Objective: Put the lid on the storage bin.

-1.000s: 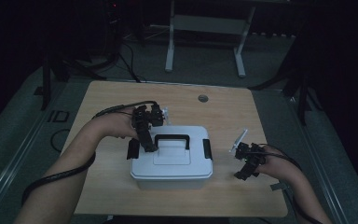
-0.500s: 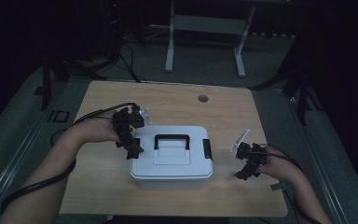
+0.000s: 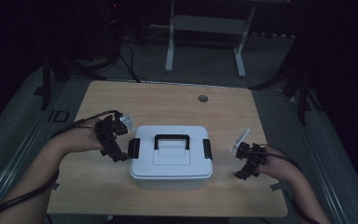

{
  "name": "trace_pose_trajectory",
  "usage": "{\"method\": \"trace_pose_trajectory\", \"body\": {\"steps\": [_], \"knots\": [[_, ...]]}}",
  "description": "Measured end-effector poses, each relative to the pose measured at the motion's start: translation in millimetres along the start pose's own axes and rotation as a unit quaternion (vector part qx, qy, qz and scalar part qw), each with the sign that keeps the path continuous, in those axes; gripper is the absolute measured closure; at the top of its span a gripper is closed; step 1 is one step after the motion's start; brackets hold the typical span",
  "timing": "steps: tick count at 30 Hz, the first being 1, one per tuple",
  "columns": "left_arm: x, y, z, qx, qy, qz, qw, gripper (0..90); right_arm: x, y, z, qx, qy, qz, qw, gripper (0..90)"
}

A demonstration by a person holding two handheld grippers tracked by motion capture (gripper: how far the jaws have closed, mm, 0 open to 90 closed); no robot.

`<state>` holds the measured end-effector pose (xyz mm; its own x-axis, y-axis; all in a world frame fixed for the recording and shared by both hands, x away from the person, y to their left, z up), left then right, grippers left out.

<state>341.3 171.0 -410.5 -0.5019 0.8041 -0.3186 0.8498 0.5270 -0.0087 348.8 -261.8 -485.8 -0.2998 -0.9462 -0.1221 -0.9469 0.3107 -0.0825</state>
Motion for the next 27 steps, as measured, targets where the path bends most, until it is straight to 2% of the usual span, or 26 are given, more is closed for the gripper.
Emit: {"method": "trace_pose_trajectory", "body": {"steps": [5,8,19,23,27], "knots": [[16.8,-2.0,2.8,0.002,0.002,-0.003,1.0,1.4,2.3,0.2,1.0,-0.001,0.0,0.004,1.0,14.2],[26.4,-2.1,6.7,-0.006,0.015,-0.006,0.9998,1.4,3.5,-0.4,1.3,0.0,0.0,0.005,1.0,14.2],[54.0,-1.5,15.7,0.006,-0.001,-0.025,0.9997,1.5,2.7,0.3,3.8,-0.001,-0.002,0.006,1.0,14.2],[63.8,-1.6,23.8,0.01,0.001,-0.032,0.9994,1.5,2.6,-0.3,5.4,0.001,-0.002,0.007,1.0,14.2],[72.4,-3.1,31.2,0.019,-0.008,-0.038,0.9991,1.4,2.4,-0.1,5.6,0.002,-0.007,0.008,0.9999,14.2]]}}
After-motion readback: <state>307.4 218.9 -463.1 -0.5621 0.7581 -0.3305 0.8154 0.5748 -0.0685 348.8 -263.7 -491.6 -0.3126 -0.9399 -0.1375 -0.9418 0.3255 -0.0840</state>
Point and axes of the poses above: each handheld gripper's, and its own axes: z roughly forward along the jaws, x roughly out of its underside, y roughly to its left, the point moved 2 cm from there along z, roughly forward along the jaws, and after that the axes turned 10 degrees about -z, right-handed, at the moved point
